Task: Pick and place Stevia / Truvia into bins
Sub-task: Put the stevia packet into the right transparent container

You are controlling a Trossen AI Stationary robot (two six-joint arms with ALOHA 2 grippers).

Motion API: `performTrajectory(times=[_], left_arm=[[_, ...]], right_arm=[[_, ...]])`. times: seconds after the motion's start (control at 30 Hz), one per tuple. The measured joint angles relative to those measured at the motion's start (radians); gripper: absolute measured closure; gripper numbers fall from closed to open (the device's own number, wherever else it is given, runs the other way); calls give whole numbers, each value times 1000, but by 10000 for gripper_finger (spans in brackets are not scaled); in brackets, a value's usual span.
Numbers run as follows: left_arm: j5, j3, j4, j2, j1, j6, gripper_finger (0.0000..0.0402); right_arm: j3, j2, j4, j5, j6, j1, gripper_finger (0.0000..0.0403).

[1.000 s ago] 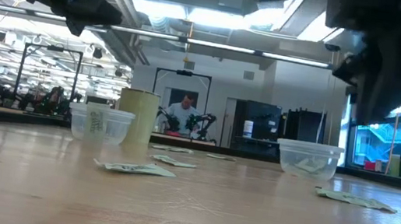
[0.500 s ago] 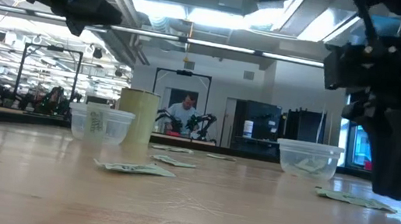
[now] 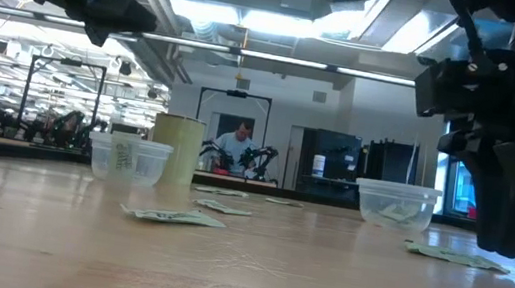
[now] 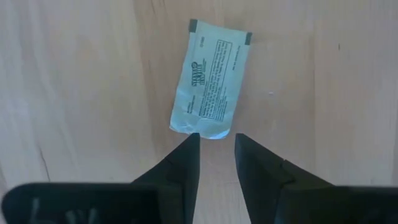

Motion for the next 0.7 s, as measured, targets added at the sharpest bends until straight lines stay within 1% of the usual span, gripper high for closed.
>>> performTrajectory(times=[0.63, 0.7], left_arm=[[0, 0, 0, 0, 0, 0, 341], [0, 0, 0, 0, 0, 0, 341]], right_arm=[[0, 0, 0, 0, -22, -6, 298], [0, 0, 0, 0, -22, -6, 293]])
